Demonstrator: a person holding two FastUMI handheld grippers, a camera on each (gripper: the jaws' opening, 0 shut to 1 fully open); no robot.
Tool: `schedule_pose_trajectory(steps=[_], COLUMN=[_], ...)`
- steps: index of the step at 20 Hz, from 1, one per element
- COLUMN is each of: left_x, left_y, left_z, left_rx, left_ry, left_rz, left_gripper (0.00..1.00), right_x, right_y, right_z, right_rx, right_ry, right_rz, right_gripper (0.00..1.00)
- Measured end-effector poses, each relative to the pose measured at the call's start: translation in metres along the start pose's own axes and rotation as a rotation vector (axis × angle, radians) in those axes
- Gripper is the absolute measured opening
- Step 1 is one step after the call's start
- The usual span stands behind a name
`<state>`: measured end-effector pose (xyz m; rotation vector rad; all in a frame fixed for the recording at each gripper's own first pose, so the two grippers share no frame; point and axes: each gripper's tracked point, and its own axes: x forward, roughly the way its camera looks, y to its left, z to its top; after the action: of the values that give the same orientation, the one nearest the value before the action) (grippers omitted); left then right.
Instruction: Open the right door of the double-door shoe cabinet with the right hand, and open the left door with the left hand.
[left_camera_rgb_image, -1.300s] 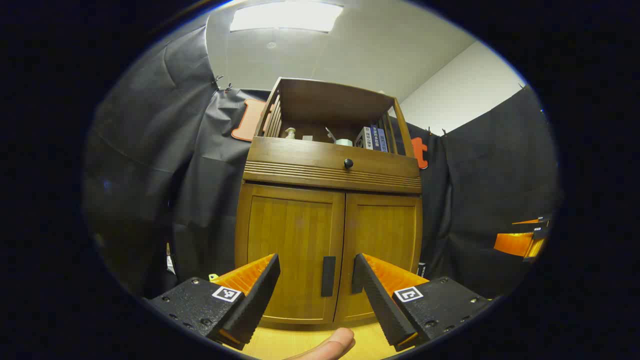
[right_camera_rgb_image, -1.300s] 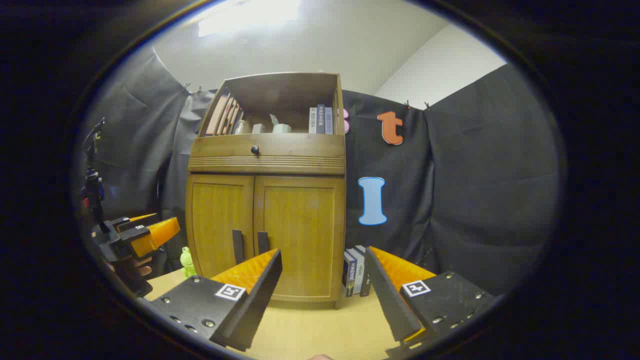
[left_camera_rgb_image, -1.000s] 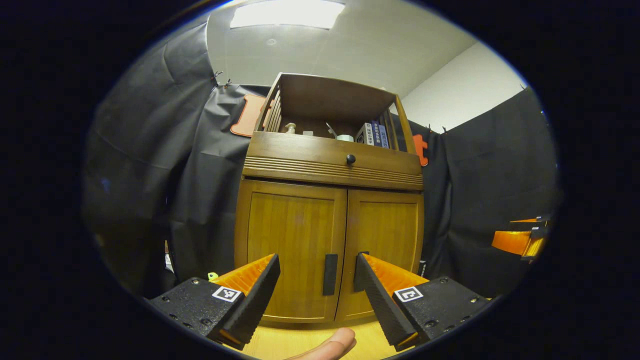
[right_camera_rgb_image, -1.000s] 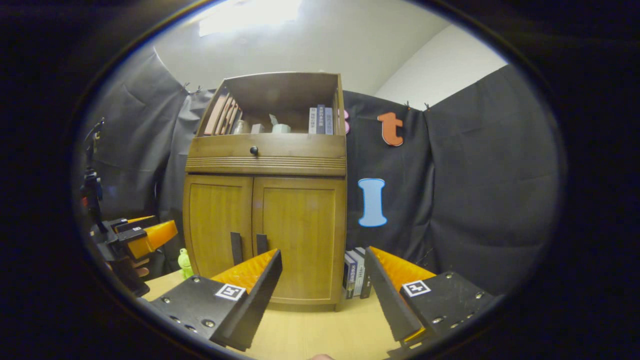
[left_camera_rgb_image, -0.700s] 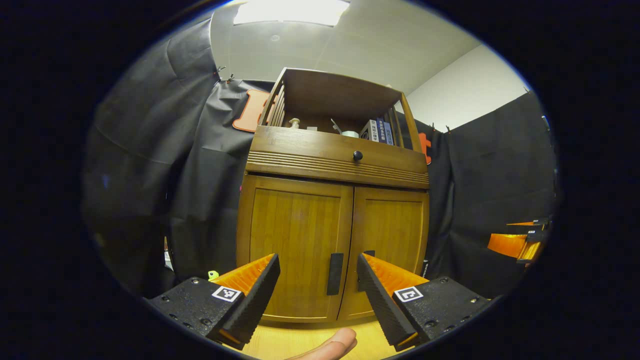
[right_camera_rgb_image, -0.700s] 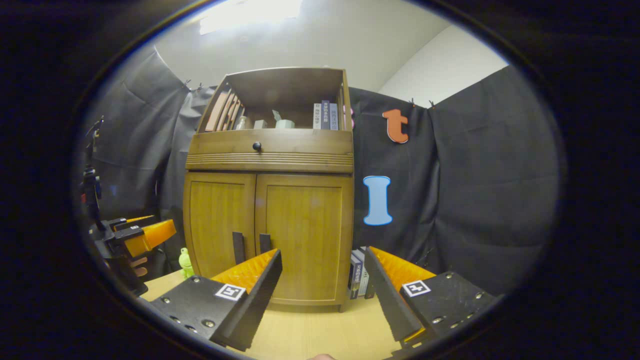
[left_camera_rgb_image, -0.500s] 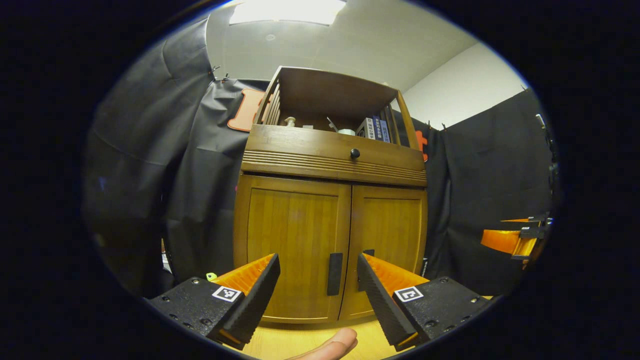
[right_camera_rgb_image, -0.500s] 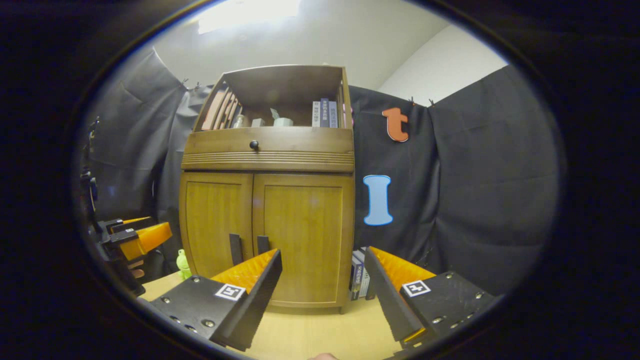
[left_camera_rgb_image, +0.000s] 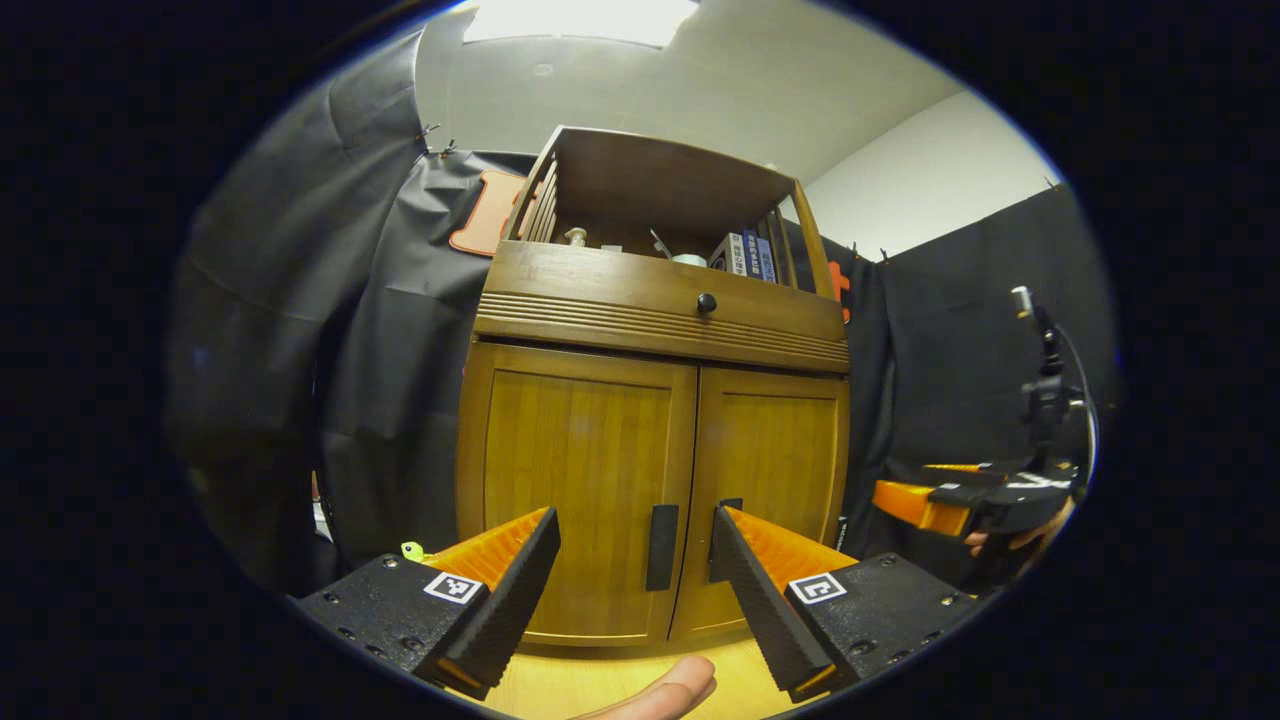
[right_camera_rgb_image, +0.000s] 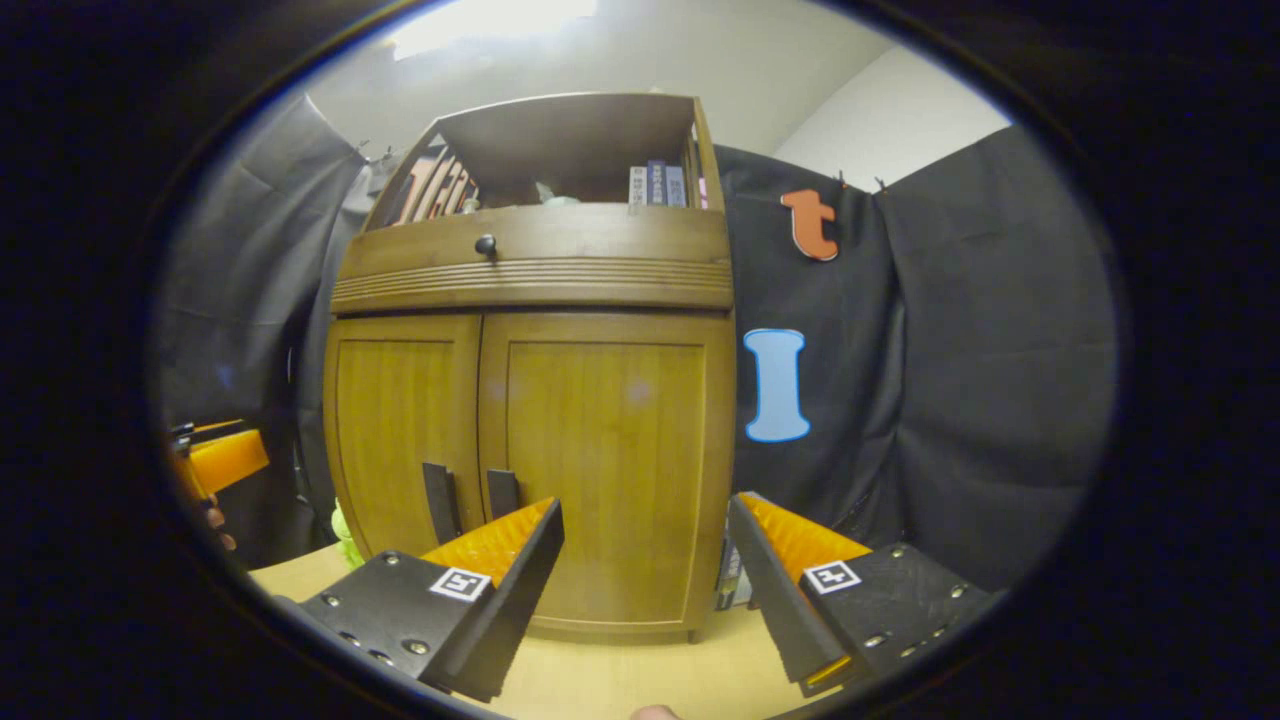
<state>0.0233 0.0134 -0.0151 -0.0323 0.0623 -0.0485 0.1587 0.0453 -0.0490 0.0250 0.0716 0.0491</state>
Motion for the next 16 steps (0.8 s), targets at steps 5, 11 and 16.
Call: schedule_pose_trajectory(steps=[5, 11, 16], left_x=[0.007, 0.004, 0.007], left_y=[-0.018, -0.054, -0.050], left_z=[-0.014, -0.025, -0.023], left_rx=[0.012, 0.037, 0.042], left_ry=[0.038, 0.070, 0.053], left_rz=[-0.044, -0.124, -0.131], left_gripper=[0.95, 0.92, 0.93], right_x=[0.066, 0.111, 0.126], right_y=[0.039, 0.090, 0.113], right_z=[-0.041, -0.073, -0.092], right_rx=[0.032, 0.042, 0.035], right_ry=[0.098, 0.144, 0.176], right_rz=[0.053, 0.127, 0.109], right_gripper=[0.94, 0.94, 0.94])
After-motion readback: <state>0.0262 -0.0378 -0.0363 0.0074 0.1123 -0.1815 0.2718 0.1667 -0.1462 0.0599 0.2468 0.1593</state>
